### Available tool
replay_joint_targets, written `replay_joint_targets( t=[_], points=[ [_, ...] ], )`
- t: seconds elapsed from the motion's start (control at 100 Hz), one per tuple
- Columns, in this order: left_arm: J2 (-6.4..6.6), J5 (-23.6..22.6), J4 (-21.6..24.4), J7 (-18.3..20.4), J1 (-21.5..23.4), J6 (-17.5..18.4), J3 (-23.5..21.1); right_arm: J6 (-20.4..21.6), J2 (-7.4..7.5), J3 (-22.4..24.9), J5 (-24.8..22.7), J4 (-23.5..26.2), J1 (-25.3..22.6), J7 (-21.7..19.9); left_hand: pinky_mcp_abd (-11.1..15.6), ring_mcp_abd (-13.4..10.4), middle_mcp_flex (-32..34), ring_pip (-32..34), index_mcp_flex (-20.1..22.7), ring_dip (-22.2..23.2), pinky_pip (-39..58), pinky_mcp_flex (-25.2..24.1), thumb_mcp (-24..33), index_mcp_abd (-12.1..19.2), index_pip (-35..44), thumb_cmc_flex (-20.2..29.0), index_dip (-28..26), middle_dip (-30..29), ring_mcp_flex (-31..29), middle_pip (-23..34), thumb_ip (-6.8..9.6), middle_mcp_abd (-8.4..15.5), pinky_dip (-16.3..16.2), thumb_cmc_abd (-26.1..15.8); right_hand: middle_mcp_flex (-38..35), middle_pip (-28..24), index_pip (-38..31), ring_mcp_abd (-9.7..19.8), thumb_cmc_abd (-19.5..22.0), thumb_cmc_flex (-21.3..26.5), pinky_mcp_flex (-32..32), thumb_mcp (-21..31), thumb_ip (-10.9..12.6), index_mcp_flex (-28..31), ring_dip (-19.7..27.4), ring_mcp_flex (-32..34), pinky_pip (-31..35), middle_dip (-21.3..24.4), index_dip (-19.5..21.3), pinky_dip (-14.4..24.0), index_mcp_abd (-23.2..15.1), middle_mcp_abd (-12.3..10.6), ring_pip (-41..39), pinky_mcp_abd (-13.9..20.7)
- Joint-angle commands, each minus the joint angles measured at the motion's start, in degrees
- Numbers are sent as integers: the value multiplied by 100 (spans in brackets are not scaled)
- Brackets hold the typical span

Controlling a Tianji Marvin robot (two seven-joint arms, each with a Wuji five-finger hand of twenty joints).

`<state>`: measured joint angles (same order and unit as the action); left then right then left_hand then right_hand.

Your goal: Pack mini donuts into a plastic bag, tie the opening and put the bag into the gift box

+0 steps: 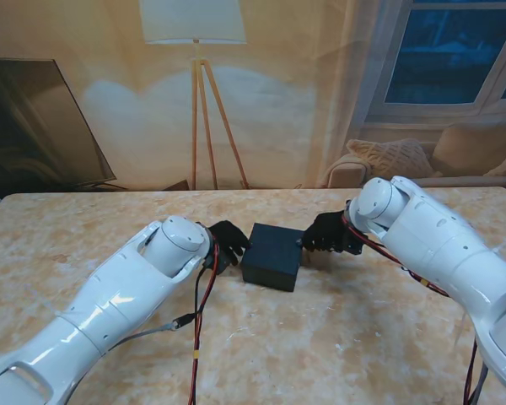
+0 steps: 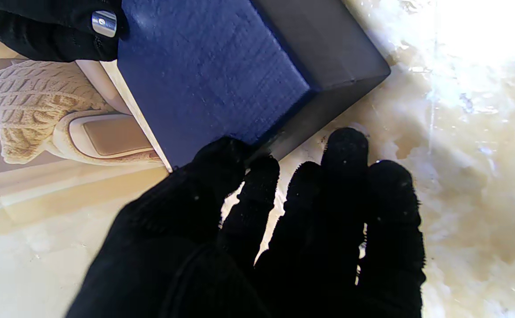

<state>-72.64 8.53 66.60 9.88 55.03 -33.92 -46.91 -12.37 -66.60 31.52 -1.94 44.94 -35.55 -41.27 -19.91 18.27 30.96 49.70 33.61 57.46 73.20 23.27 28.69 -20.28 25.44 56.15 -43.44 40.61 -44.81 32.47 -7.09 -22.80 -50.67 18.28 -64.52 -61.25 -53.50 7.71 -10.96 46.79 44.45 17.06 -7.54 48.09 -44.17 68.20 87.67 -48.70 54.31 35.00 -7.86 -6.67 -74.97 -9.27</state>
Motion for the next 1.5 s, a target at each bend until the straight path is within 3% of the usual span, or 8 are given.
replay_joint_targets(
  t=[0.0, 0.19, 0.6, 0.85, 0.88, 0.99, 1.11, 1.49],
  points=[
    [-74, 5, 4, 120, 7, 0, 48, 20, -105, -36, 27, -47, -28, -105, 107, -81, 153, 186, -96, -57, 161, 41, -186, 493, 707, 290, -46, 86, -103, 118, -54, 104, 46, 215, -218, -415, -232, 383, 293, -10, 102, -52, 203, 319, 76, 185, 325, -165, 105, 53, -304, -145, -35, -53],
    [-85, -6, -22, 106, -1, -35, 66, 1, -140, -54, 49, -141, -23, -107, 85, -35, 146, 196, -105, -25, 159, -52, -283, 492, 841, 269, 426, 76, -33, 83, -28, 105, 9, 153, -148, -500, -210, 391, 432, 60, 33, -280, 260, 295, 83, 104, 323, -234, 333, 16, -321, -196, -90, -50],
    [-91, -122, -137, 110, -56, 9, 143, 39, -235, -175, 67, -407, 38, -159, 89, -59, 158, 208, -149, -17, 161, -41, -186, 506, 1001, 196, 377, 94, -29, 114, -65, 129, -11, 293, -262, -844, -551, 504, 796, -104, 106, -603, 425, 477, 46, 212, 444, -407, 783, 59, -408, -407, -303, -43],
    [-86, -210, -163, 100, -88, 21, 171, -16, -184, -214, 29, -352, 43, -220, 41, 10, 159, 205, -129, -11, 146, -91, -91, 425, 977, -307, 400, 120, 0, 121, -83, 81, -30, 198, -288, -923, -716, 513, 1016, -175, 102, -841, 482, 526, 50, 213, 475, -452, 1052, 58, -505, -441, -369, -55],
    [-86, -209, -161, 98, -85, 20, 166, -24, -188, -202, 31, -362, 39, -213, 27, 35, 159, 203, -105, -2, 142, -109, 12, 401, 921, -444, 408, 120, 9, 107, -55, 70, -45, 186, -291, -925, -676, 493, 1261, 111, 82, -1508, 505, 560, 73, 205, 471, -473, 1306, 60, -537, -433, -389, -66],
    [-85, -195, -126, 66, -56, 16, 125, -82, -186, -86, 78, -345, -9, -184, -7, 74, 138, 200, -67, 17, 132, -161, 106, 322, 754, -865, 490, 119, 49, 81, 14, 41, -74, -14, -310, -941, -770, 444, 1554, -99, 33, -1775, 485, 587, 58, 204, 505, -479, 1344, 87, -544, -364, -422, -116],
    [-73, -234, -86, 56, -56, 5, 118, -79, -127, -21, 83, -253, -34, -217, -25, 87, 155, 225, -6, 55, 136, -184, 296, 303, 649, -1139, 629, 184, 59, 116, 178, 37, -123, -57, -417, -1014, -892, 476, 1695, -288, 113, -1846, 480, 678, 38, 299, 577, -512, 1350, 116, -599, -401, -506, -116],
    [-38, -402, -103, 130, -139, -16, 215, -102, 10, 7, -57, -124, -49, -296, -63, 90, 195, 291, -52, 95, 169, -180, 306, 293, 832, -1266, 480, 367, 38, 238, 147, 28, -174, -6, -609, -1269, -1477, 613, 1717, -415, 309, -1839, 483, 844, 35, 506, 745, -586, 1597, 97, -817, -562, -729, -92]
  ],
)
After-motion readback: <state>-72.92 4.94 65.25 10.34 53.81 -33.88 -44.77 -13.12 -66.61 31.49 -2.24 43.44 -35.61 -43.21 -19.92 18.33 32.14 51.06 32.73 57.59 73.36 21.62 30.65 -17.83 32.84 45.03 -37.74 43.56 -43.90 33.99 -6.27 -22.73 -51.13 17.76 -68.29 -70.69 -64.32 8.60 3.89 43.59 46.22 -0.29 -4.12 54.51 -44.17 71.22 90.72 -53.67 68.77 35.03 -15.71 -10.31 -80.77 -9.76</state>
